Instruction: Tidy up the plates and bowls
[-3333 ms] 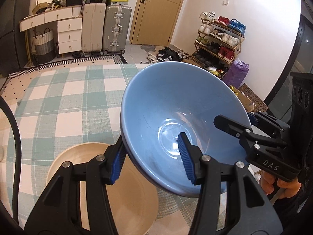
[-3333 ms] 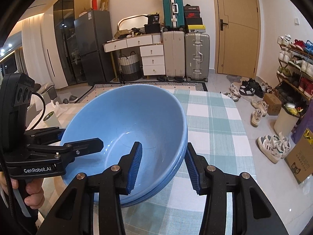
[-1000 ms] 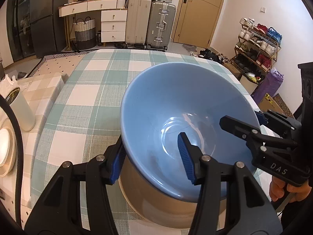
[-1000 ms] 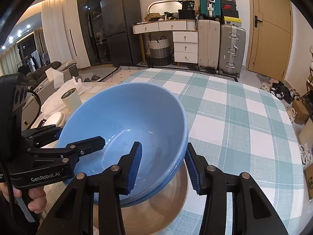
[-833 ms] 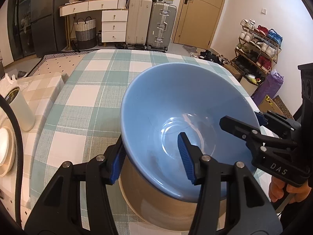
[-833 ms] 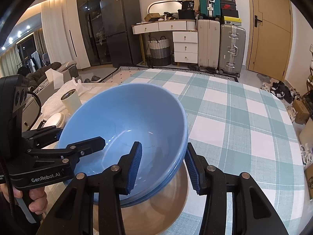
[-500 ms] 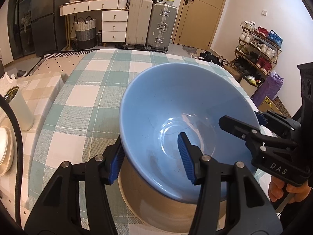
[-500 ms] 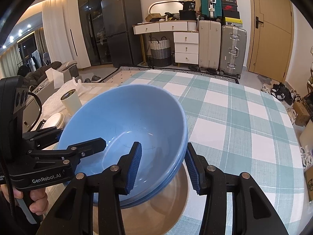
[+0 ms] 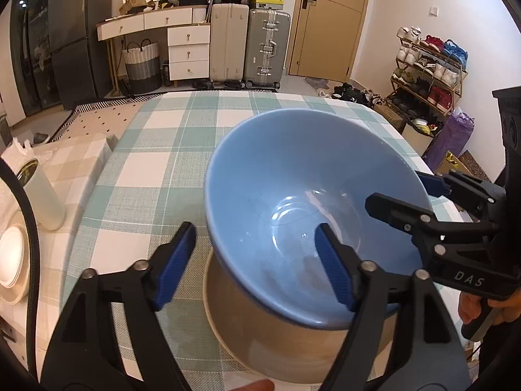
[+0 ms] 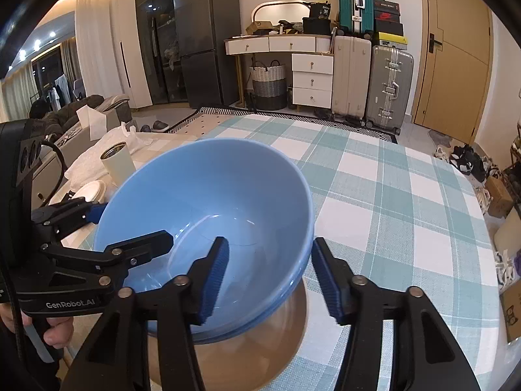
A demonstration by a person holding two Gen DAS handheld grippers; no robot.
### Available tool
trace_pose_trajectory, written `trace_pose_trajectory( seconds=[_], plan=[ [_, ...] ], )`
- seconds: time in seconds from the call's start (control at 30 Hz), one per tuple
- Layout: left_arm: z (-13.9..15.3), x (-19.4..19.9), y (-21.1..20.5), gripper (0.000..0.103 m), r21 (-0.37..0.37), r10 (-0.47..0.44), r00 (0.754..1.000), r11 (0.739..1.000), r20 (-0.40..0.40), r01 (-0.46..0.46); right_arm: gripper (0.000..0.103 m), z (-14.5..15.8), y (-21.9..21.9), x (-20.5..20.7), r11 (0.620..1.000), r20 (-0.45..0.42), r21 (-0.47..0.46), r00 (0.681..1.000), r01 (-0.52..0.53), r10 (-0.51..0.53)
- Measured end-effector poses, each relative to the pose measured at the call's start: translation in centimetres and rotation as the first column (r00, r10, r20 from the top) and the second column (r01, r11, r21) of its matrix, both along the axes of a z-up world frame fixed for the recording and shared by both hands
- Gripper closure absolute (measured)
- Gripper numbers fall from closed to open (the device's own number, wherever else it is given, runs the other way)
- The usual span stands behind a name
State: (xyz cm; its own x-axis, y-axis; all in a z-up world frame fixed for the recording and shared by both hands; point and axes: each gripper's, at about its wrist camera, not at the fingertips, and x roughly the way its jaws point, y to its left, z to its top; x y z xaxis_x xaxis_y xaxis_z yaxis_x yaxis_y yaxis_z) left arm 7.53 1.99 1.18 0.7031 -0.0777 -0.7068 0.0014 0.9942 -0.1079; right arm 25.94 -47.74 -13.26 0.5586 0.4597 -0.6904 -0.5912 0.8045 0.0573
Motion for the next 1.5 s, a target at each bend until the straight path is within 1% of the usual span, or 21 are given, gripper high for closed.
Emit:
trace_pose_trajectory(
  seconds=[0.03,0.1,0.13,0.2,0.23,0.3,0.43,0.57,0.7,0.87,0.93,1.2,1.33,1.5],
  plan=[
    [0.2,-0.2,0.0,0.027,0.001,-0.009,1.000,1.000,0.011,0.009,0.033,0.1,-0.1,-0.1,1.000,0.004,0.003,1.000,-0.004,0.004],
    [0.5,-0.7,0.1,0.023,0.009,-0.020,0.999,1.000,0.031,0.020,0.024,0.4,-0.5,-0.2,1.000,0.018,0.017,1.000,-0.015,0.015],
    [0.7,-1.0,0.2,0.020,0.014,-0.022,0.999,1.000,0.041,0.021,0.022,0.6,-0.7,-0.4,1.000,0.025,0.023,1.000,-0.019,0.019],
    [1.0,-1.5,0.5,0.010,0.015,-0.029,0.998,0.999,0.058,0.028,0.013,1.1,-1.3,-0.8,0.999,0.046,0.041,0.999,-0.030,0.028],
    [1.2,-1.8,0.6,0.003,0.013,-0.026,0.998,1.000,0.066,0.025,0.010,1.4,-1.6,-0.9,0.998,0.057,0.050,0.998,-0.034,0.031],
    [1.6,-2.6,1.0,0.002,0.004,-0.033,0.995,0.999,0.094,0.033,0.003,2.0,-2.3,-1.4,0.996,0.082,0.072,0.996,-0.044,0.038],
    [2.6,-4.3,1.4,0.002,0.031,-0.036,0.990,0.999,0.139,0.032,0.001,2.9,-3.7,-2.6,0.991,0.135,0.114,0.990,-0.066,0.050],
    [3.4,-6.3,1.7,0.002,0.059,-0.038,0.980,0.998,0.198,0.027,0.001,3.1,-5.2,-3.9,0.987,0.180,0.142,0.982,-0.081,0.054],
    [3.4,-8.2,2.1,0.002,0.079,-0.040,0.970,0.997,0.240,0.021,0.001,2.8,-6.6,-5.3,0.982,0.207,0.158,0.976,-0.098,0.064],
    [2.6,-10.1,2.1,0.002,0.097,-0.060,0.957,0.995,0.284,0.034,0.001,2.0,-7.9,-6.8,0.979,0.233,0.168,0.970,-0.116,0.075],
    [2.1,-10.4,1.9,0.002,0.110,-0.067,0.954,0.993,0.293,0.036,0.001,1.5,-8.3,-7.3,0.978,0.237,0.171,0.968,-0.121,0.079],
    [0.3,-11.2,2.1,0.002,0.107,-0.068,0.949,0.994,0.308,0.036,0.001,-1.0,-8.6,-9.1,0.969,0.239,0.183,0.964,-0.166,0.120],
    [-0.2,-11.4,2.3,0.002,0.085,-0.073,0.947,0.995,0.314,0.049,0.001,-1.4,-8.6,-10.0,0.963,0.257,0.189,0.956,-0.194,0.143],
    [-0.9,-11.6,2.2,0.002,0.094,-0.082,0.942,0.994,0.325,0.054,0.001,-1.7,-8.6,-10.8,0.954,0.279,0.208,0.948,-0.216,0.154]
  ],
)
